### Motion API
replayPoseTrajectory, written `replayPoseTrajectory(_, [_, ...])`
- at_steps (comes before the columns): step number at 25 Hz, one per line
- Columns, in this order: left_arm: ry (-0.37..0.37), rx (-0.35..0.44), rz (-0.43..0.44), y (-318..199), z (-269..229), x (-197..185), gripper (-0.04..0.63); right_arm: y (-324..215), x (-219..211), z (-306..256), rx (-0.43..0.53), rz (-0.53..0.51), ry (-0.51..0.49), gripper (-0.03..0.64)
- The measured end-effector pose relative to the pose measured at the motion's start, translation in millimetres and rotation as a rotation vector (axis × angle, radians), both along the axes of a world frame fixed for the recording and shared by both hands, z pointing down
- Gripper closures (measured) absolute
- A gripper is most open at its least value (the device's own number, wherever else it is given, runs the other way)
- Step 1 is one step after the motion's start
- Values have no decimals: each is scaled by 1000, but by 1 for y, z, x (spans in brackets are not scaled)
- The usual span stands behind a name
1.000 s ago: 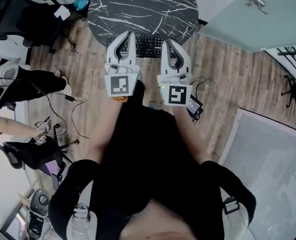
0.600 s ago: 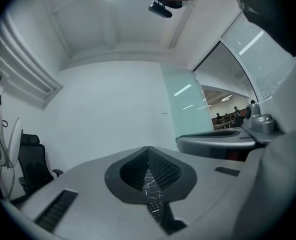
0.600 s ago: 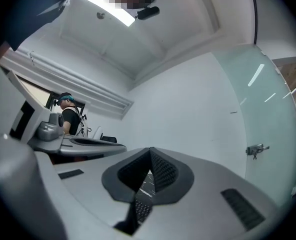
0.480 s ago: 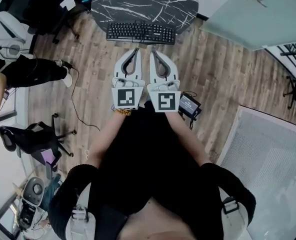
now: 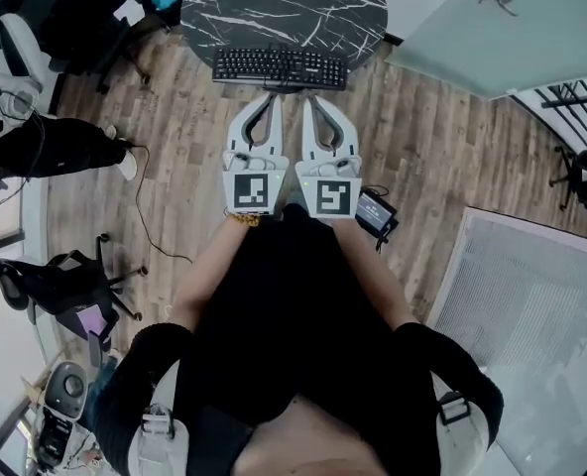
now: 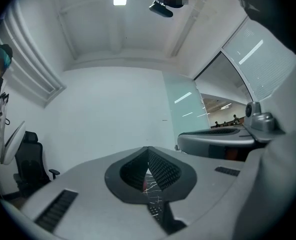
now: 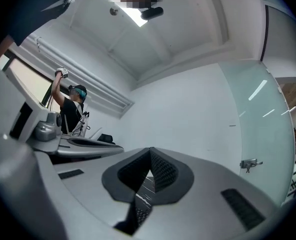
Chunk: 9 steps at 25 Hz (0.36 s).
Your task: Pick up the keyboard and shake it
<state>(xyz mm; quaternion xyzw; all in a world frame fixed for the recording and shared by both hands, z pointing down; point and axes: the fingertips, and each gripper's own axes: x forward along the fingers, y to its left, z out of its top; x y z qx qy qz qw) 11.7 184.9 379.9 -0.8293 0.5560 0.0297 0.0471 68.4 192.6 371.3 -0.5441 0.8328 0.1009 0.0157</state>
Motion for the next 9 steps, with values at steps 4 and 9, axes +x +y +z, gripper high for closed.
replayPoseTrajectory(4, [-8,15,17,2,-2,-14,581,3,-13,0,-4,16,28,589])
replayPoseTrajectory(9, [14,19,3,7,-6,-38,583,10,-38,-4,1,-8,58,589])
